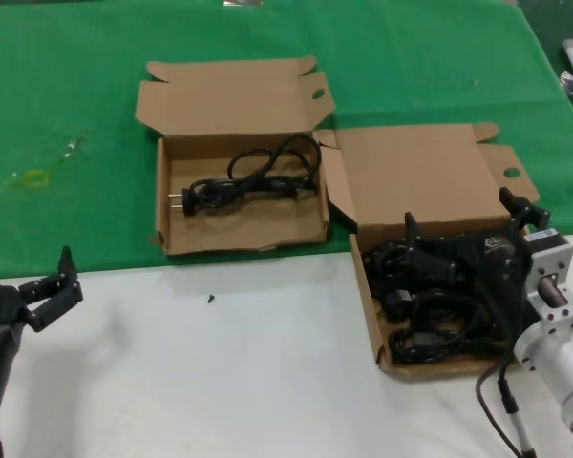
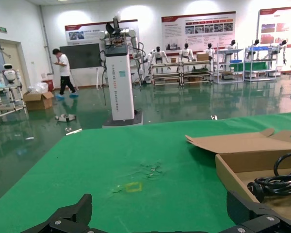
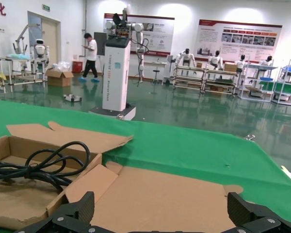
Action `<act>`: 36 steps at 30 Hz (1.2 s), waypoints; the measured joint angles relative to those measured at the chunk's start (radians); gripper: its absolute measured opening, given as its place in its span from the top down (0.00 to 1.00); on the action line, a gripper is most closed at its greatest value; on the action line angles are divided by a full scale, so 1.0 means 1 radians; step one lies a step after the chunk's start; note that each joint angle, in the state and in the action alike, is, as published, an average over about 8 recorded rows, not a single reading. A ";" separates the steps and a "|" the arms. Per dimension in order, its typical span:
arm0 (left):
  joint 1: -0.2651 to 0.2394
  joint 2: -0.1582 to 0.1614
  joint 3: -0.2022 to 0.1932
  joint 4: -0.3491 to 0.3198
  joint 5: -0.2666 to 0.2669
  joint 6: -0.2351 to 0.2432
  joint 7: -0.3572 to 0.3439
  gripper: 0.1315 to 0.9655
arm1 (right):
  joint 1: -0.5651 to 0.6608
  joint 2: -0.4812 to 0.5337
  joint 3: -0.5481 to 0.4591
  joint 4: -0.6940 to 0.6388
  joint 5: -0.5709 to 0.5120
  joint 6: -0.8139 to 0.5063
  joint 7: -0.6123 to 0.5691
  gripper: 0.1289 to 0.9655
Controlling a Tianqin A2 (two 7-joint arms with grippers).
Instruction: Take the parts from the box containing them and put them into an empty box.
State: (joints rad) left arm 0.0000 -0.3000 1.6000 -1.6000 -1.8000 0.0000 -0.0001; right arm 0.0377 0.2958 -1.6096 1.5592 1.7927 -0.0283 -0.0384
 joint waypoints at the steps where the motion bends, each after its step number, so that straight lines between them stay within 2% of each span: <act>1: 0.000 0.000 0.000 0.000 0.000 0.000 0.000 0.00 | 0.000 0.000 0.000 0.000 0.000 0.000 0.000 0.00; 36: 0.000 0.000 0.000 0.000 0.000 0.000 0.000 0.00 | 0.000 0.000 0.000 0.000 0.000 0.000 0.000 0.00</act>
State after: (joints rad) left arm 0.0000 -0.3000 1.6000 -1.6000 -1.8000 0.0000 0.0000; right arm 0.0377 0.2958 -1.6096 1.5592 1.7927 -0.0283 -0.0384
